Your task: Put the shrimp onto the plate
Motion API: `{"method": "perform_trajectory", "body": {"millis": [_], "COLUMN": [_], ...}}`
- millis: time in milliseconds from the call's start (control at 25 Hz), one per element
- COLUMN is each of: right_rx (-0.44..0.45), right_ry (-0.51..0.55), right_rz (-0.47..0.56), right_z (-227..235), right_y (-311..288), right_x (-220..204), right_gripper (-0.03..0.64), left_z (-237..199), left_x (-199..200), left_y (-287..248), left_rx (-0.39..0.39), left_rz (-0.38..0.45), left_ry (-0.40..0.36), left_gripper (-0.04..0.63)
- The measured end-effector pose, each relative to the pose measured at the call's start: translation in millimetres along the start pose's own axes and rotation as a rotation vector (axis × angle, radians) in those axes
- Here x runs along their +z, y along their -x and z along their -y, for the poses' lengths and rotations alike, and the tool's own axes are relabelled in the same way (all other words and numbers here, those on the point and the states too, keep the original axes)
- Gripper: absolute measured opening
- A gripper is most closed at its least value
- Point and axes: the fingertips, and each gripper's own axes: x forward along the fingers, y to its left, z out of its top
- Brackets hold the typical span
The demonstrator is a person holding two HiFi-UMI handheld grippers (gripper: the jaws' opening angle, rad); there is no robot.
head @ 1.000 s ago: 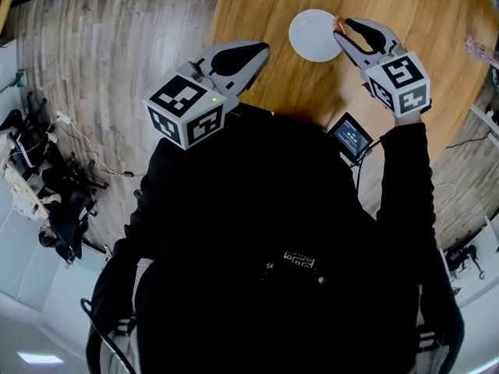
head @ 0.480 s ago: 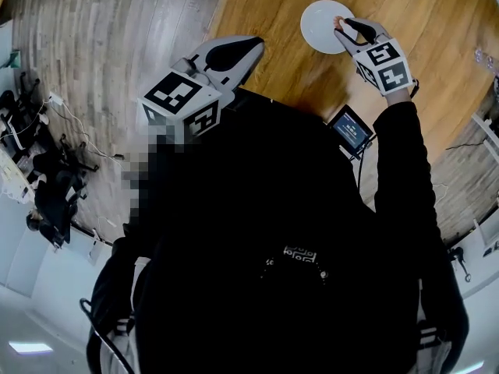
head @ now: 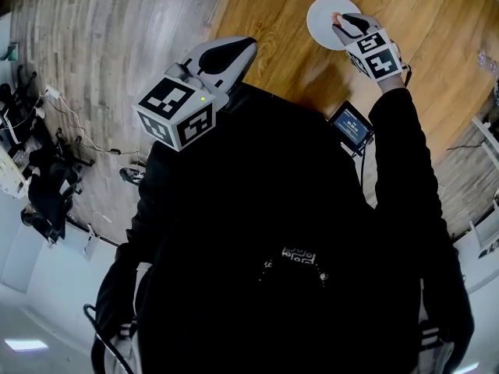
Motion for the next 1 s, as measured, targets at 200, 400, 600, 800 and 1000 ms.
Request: {"method": "perform_trajectory", "body": {"millis": [200, 400, 600, 800, 1000], "right_rx": [-0.011, -0.011, -0.025, -0.023, -0.014], "right_ry": [0.036, 0.051, 0.072, 0.079, 0.094], "right_rz": [-0.032, -0.055, -0.063, -0.062, -0.065], "right_z": [1, -1, -2, -6, -10], "right_y": [-12, -17, -23, -23, -26], "right_x": [-8, -9, -14, -13, -16], "right_gripper": [0.153, 0.155, 0.156, 0.156, 0.160], "left_z": [-1, 0, 1, 1, 3], "left_x": [-4, -8, -16, -19, -24], "left_y": [6, 7, 12, 14, 14], "left_rx": [0.014, 0.023, 0.035, 0.046, 0.052], "left_rz": [0.004, 0.016, 0.026, 0.038, 0.043], "left_ry": [0.012, 0.030, 0.047, 0.052, 0.058], "left_gripper": [0.006, 0.006, 0.006, 0.006, 0.006]}}
